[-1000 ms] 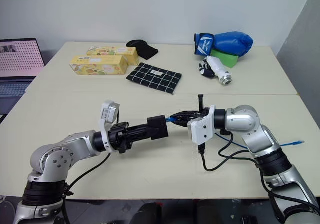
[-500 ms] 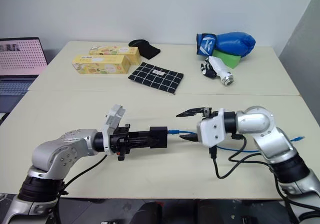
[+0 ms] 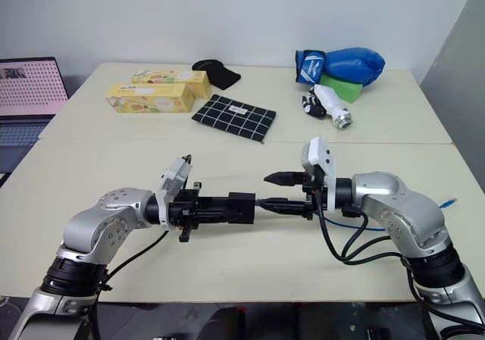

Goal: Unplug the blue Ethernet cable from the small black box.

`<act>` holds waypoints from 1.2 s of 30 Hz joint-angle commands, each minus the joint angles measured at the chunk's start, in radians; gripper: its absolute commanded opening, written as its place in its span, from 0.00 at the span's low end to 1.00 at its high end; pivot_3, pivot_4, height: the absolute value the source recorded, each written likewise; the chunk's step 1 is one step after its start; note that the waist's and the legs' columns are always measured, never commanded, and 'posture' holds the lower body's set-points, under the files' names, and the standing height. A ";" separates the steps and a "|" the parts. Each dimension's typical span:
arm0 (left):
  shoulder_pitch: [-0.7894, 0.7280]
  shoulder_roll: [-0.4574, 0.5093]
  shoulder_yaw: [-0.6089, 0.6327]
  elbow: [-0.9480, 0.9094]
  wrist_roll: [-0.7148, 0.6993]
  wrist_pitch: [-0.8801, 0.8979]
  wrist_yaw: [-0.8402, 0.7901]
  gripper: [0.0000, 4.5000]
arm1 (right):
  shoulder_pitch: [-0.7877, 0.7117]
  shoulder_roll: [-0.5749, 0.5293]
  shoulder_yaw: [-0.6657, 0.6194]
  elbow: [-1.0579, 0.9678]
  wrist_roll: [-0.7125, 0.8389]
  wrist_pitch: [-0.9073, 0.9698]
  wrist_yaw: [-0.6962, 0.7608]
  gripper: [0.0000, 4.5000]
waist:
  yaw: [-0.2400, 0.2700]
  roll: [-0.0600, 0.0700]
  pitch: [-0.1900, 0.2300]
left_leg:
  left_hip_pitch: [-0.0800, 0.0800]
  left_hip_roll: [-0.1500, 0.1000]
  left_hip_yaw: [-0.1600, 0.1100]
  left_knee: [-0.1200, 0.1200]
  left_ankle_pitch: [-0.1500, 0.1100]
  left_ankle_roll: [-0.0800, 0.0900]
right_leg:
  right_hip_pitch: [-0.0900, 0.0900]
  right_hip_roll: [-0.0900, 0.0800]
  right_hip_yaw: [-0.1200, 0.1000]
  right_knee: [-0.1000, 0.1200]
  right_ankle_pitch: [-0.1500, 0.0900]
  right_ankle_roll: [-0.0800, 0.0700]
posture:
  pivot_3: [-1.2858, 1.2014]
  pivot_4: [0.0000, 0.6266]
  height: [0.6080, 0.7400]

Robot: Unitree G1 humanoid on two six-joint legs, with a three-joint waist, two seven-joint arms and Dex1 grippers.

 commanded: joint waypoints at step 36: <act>0.010 -0.017 0.060 -0.007 -0.034 -0.008 -0.037 0.17 | -0.033 0.093 -0.028 0.055 0.042 0.154 0.040 0.58 | -0.001 0.000 0.000 | 0.000 0.000 0.000 0.000 0.000 0.000 | -0.001 0.001 0.000 0.000 0.000 0.000 | 0.52 0.24 1.00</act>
